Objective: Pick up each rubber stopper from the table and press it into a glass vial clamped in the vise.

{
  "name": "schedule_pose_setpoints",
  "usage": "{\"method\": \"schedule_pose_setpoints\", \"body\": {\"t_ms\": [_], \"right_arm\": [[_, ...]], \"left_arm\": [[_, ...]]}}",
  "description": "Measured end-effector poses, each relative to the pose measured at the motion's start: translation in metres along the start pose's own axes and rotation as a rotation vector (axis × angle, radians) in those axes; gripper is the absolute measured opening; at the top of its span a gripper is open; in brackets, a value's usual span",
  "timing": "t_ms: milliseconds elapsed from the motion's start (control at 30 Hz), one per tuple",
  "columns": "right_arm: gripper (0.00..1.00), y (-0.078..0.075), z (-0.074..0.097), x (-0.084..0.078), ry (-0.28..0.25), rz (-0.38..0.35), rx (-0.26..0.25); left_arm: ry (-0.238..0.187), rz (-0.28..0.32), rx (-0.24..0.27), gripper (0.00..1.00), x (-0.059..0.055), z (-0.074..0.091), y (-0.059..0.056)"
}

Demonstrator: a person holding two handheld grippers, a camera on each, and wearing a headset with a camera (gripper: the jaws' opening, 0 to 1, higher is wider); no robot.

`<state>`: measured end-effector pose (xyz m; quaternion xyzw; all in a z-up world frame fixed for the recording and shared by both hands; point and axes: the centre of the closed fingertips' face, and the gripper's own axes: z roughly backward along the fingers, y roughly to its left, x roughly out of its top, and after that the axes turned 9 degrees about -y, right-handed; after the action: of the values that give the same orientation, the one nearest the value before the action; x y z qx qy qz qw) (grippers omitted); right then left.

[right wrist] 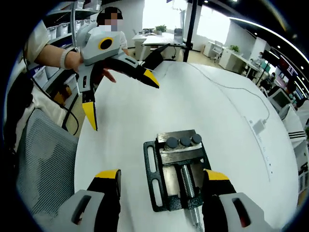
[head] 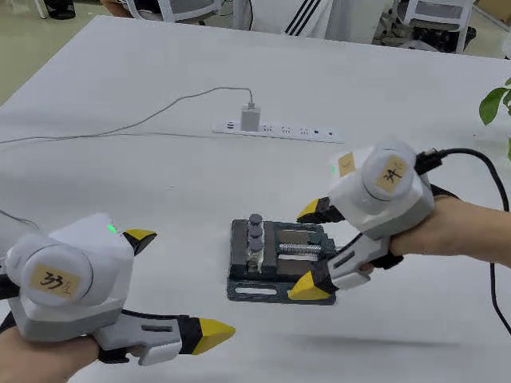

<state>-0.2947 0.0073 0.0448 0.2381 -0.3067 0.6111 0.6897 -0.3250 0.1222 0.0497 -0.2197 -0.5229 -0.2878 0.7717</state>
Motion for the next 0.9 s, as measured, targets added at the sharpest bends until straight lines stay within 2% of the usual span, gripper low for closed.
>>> {"method": "schedule_pose_setpoints", "body": {"t_ms": [233, 433, 533, 567, 633, 733, 900], "right_arm": [[0.81, 0.004, 0.027, -0.019, -0.058, -0.071, -0.086], [0.89, 0.008, 0.050, -0.037, -0.087, -0.134, -0.150], [0.94, 0.007, 0.060, -0.042, -0.128, -0.191, -0.193], [0.95, 0.005, 0.064, -0.042, -0.165, -0.209, -0.223], [0.98, 0.008, 0.070, -0.049, -0.175, -0.248, -0.243], [0.99, 0.013, 0.077, -0.055, -0.203, -0.267, -0.269], [0.99, 0.022, 0.083, -0.067, -0.223, -0.316, -0.290]], "left_arm": [[0.007, -0.014, -0.011, 0.98, 0.001, 0.003, -0.003], [0.001, -0.014, -0.003, 0.99, 0.005, 0.006, -0.001], [0.002, -0.012, 0.001, 0.99, 0.005, 0.008, -0.001], [0.002, -0.010, 0.002, 0.99, 0.005, 0.009, -0.001], [0.002, -0.010, 0.004, 0.99, 0.006, 0.012, -0.002], [0.001, -0.009, 0.008, 0.99, 0.005, 0.015, -0.002], [0.003, 0.002, 0.022, 0.99, 0.002, 0.019, -0.001]]}}
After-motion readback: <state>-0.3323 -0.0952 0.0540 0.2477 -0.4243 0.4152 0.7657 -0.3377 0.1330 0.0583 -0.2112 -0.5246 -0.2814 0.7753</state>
